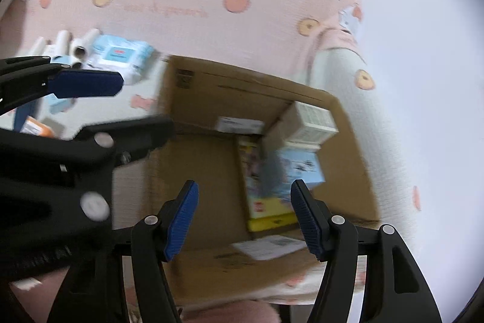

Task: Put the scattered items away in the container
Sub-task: 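Withdraw the right gripper from the cardboard box toward the scattered items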

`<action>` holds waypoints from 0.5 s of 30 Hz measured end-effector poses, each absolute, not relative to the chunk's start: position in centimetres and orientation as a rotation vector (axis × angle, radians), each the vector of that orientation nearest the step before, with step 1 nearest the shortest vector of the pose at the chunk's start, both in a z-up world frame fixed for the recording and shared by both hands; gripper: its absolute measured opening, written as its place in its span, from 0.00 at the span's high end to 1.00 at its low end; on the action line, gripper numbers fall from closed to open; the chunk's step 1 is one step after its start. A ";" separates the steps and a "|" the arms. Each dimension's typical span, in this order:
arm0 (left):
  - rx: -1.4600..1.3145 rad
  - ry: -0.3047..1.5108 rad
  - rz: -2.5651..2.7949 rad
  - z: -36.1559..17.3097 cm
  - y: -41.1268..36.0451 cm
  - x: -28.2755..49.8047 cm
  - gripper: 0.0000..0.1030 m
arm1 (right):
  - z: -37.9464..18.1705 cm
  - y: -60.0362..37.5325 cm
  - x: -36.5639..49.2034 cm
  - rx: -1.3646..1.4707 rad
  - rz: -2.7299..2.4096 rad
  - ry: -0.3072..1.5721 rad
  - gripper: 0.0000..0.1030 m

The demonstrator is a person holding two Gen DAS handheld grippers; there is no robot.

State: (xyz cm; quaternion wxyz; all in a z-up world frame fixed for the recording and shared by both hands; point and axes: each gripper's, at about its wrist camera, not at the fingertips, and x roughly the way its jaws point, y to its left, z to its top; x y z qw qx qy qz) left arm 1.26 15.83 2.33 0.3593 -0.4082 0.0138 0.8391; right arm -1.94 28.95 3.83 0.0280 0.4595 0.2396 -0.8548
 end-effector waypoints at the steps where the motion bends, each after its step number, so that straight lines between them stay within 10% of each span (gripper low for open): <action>1: -1.054 0.025 2.177 2.2 14.8 1.2 0.40 | 3.7 28.2 -1.7 1.401 -2.623 0.733 0.40; 15: -1.322 -0.007 2.348 -5.0 1.7 -1.5 0.40 | 1.4 19.0 -0.7 1.347 -2.442 0.751 0.39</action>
